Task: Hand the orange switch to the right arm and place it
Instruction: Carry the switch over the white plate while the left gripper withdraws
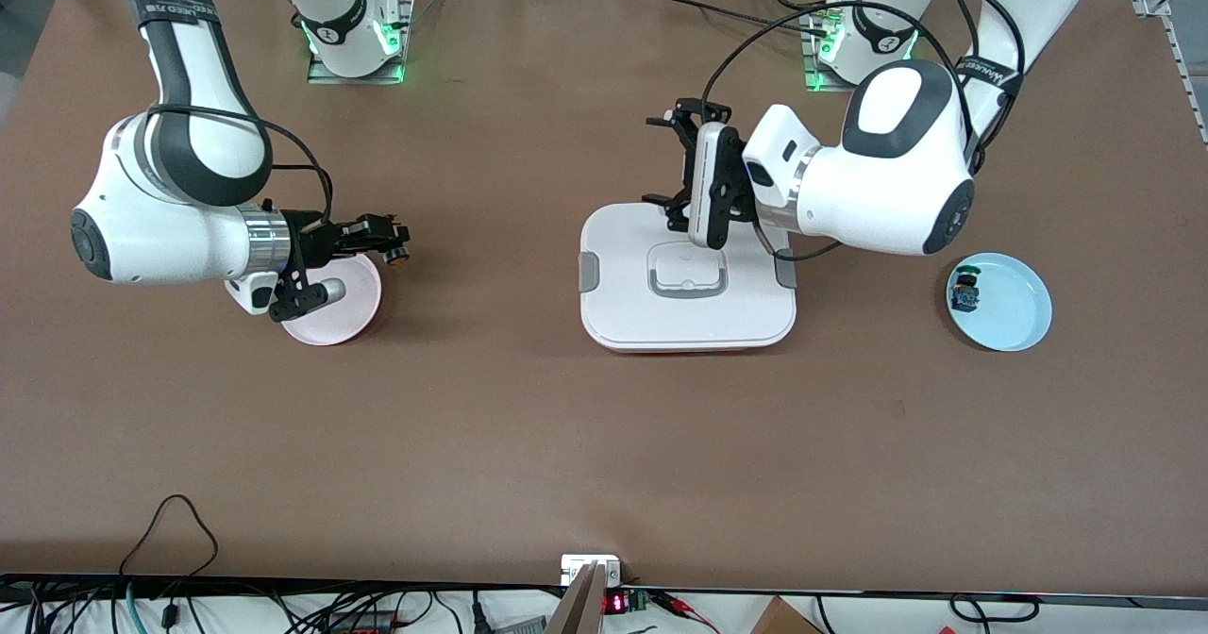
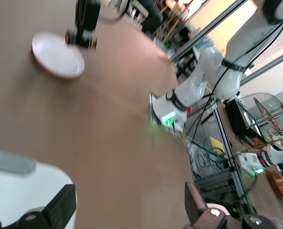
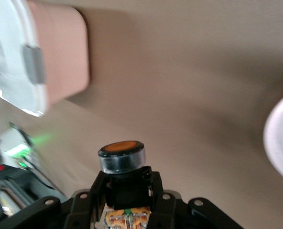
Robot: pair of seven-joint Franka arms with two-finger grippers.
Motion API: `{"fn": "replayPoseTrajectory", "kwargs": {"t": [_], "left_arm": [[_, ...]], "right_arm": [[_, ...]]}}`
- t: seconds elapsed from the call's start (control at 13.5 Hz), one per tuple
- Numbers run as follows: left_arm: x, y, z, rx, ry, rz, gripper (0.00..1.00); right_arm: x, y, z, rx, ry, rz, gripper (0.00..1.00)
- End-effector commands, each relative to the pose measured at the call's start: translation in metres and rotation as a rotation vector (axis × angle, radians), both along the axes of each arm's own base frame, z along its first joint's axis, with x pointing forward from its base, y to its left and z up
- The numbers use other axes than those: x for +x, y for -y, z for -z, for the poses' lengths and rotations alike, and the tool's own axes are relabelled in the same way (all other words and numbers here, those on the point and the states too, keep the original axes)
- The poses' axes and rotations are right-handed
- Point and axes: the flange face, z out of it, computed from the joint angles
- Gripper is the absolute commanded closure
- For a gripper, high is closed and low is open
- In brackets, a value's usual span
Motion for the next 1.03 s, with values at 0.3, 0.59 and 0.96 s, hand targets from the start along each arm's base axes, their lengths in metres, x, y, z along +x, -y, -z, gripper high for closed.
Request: {"fn": "replayPoseTrajectory", "kwargs": {"t": [0.3,0.59,0.96], "left_arm": [[-0.004,-0.031,-0.025,0.674,-0.020,-0.294,0.00],[0.003,-0.064,-0.022,1.056,0.139,-0.335,0.00],[0.032,-0.135,-0.050,1.182,0.158,-0.493,0.00]], "right_arm": [[-0.001,0.031,0.005,-0.182,0.161,-0.462,1.00],[0.007,0.043,0.014,-0.220,0.277,-0.727,1.00],[-0.001,0.055,0.046,-0.221,0.347,-1.059,1.00]]}}
